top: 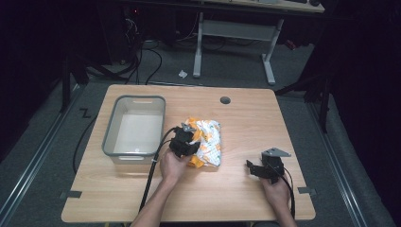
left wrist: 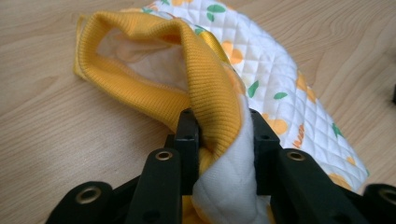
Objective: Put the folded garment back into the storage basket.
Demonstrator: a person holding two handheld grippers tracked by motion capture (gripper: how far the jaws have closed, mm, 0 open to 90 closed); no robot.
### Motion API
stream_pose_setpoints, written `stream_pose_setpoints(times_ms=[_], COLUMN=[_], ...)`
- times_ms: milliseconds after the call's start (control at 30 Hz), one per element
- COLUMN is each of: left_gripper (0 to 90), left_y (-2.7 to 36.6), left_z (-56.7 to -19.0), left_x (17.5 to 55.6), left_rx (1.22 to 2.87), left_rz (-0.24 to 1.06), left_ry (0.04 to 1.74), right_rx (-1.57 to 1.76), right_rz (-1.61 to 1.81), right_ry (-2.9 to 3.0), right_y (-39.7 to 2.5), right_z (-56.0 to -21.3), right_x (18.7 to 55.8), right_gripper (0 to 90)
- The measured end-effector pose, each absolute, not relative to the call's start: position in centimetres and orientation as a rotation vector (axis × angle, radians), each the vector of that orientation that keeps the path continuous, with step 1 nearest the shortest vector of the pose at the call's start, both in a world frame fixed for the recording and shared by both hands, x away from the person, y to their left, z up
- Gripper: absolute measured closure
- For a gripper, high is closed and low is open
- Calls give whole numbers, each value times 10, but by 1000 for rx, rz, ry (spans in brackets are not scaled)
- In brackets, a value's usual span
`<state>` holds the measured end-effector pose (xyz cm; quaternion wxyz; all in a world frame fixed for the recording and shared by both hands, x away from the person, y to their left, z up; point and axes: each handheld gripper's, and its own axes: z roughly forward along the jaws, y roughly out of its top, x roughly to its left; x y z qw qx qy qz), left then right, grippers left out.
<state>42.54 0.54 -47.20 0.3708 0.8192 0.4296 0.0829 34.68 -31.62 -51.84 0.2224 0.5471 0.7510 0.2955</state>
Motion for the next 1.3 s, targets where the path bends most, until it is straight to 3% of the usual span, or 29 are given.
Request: stream_pose_setpoints(times_ms=[667,1300], left_gripper=[725,734], left_y=[20,32], left_z=[-445,-408], left_x=[414,411], left_rx=[2045,2017], left_rz=[218,302], left_ry=[1006,931], right_rx=[1509,1506], right_rz=[816,817], right_ry=[2076,2078], right_y=[-316,-317], right_z=[-518,-518], right_x=[346,346], right_gripper=[268,268])
